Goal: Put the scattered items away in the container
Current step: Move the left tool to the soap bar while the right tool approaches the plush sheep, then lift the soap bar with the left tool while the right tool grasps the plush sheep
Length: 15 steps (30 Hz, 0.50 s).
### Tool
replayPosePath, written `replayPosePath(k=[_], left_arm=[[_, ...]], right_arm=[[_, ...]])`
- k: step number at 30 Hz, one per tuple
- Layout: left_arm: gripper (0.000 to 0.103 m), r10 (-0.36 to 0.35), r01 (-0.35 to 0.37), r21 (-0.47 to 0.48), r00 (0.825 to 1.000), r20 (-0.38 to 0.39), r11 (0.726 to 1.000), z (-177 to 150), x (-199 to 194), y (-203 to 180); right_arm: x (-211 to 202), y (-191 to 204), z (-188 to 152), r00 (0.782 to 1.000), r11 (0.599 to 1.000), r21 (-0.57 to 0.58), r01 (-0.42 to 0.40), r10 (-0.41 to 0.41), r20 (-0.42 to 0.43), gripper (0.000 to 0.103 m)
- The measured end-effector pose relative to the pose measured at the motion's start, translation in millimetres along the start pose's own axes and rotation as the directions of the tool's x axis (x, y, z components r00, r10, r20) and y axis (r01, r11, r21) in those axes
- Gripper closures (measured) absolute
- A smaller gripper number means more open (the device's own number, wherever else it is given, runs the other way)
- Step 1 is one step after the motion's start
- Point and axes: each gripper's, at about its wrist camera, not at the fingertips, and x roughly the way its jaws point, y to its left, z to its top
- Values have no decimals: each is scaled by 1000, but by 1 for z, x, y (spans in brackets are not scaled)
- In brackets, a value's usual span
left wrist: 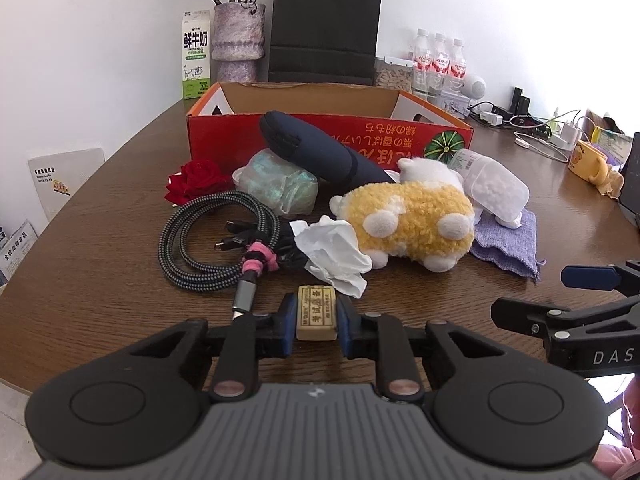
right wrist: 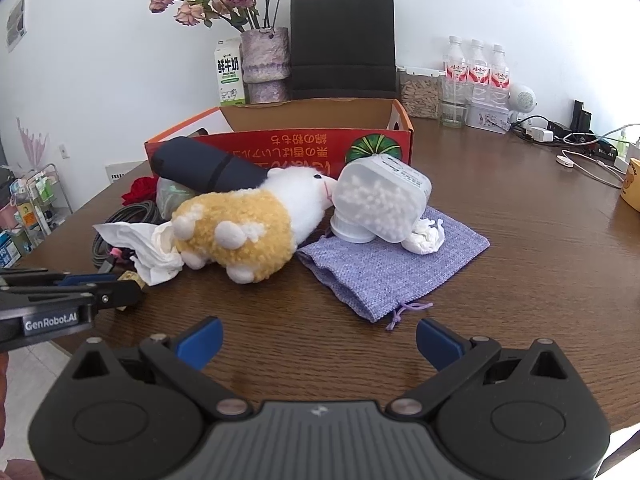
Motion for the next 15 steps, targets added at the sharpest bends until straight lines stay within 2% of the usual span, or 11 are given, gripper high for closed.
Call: replayPosePath(k=[15], left_arm=[[82, 68, -64, -55, 994, 85, 996, 4, -20, 30]], right_arm=[[2, 24, 19, 999, 998, -58, -31, 33, 43, 0]])
